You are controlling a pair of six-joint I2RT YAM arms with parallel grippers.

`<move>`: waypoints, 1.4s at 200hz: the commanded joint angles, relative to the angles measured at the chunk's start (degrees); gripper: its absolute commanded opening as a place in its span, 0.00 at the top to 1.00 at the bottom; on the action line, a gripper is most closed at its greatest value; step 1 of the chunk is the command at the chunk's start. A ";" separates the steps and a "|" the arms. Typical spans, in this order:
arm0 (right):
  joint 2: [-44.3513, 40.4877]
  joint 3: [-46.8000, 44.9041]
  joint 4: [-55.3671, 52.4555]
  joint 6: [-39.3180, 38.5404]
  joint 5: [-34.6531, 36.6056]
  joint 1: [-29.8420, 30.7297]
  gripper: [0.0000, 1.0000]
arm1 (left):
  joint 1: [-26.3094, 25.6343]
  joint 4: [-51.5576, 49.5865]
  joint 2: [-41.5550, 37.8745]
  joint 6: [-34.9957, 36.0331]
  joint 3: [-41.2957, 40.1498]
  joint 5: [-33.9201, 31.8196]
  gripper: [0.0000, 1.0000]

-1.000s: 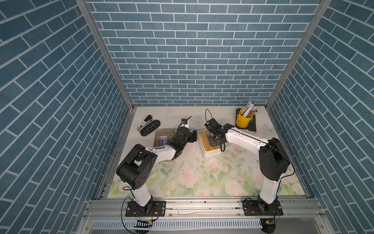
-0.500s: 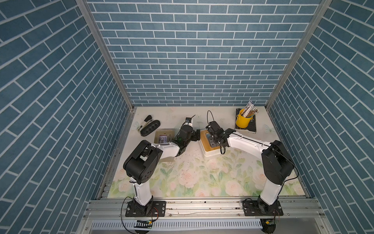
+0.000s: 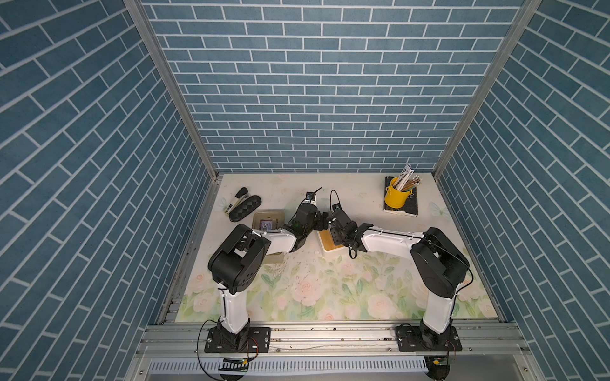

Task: Put the tissue paper into the tissue box
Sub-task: Close the box lid on the tissue box.

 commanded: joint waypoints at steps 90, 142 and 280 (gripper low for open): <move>-6.37 5.58 -25.47 2.49 -11.52 0.99 0.33 | -0.18 -3.21 3.68 0.37 3.71 0.47 0.13; -12.70 6.40 -23.03 0.93 -17.04 -2.02 0.30 | -0.19 -3.55 -3.11 -0.51 -0.10 0.24 0.13; -4.56 9.68 -11.80 -2.03 -27.66 -10.28 0.60 | -0.46 -18.61 -7.11 -8.25 -3.01 1.44 0.36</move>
